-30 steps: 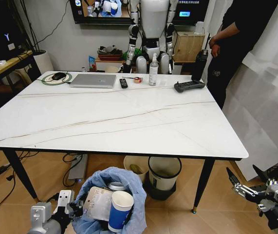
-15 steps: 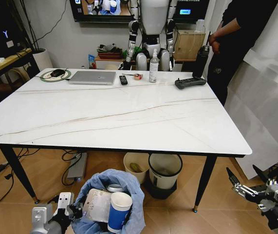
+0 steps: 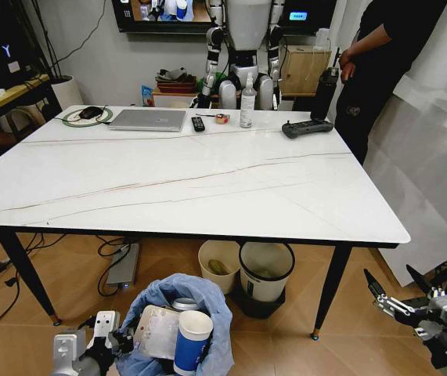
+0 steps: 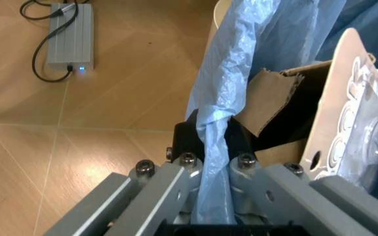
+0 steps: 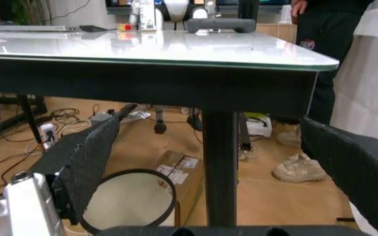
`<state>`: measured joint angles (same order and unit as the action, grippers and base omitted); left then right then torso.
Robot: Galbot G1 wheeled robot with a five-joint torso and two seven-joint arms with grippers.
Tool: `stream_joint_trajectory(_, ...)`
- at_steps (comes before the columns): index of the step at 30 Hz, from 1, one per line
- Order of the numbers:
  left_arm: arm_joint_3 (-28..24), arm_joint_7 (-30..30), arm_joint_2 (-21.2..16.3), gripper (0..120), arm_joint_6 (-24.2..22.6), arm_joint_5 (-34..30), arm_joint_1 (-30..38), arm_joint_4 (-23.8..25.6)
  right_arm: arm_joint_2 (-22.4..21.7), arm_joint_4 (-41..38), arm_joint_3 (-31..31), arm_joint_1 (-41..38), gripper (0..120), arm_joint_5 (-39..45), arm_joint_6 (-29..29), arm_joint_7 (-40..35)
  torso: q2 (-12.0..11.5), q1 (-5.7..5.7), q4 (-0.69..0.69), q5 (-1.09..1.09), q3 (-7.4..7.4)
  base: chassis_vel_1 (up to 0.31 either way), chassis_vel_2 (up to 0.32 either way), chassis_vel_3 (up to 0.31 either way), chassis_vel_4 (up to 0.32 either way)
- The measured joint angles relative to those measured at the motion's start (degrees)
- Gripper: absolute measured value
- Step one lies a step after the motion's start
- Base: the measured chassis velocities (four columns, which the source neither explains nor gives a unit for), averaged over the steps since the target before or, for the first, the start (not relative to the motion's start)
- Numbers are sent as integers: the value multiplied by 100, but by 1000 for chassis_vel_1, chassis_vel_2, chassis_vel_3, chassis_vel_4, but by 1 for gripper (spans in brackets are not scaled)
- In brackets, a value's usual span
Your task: Pick up the trash bin and place the trash from the table into it.
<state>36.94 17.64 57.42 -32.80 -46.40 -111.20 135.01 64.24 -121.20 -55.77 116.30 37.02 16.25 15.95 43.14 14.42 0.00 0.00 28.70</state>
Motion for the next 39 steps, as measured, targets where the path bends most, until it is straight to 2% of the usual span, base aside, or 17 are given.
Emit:
stream_joint_trajectory(20,-25,-28,75,0,9,55,44,-98,0,0,0,0,100,0,0,0,-507,-205,0,0,-302,0,0,0,0)
stream_joint_trajectory(39,-113,-29,-10,0,23,79,93,-262,0,0,0,0,100,0,0,0,-955,-380,0,0,-576,0,0,0,0)
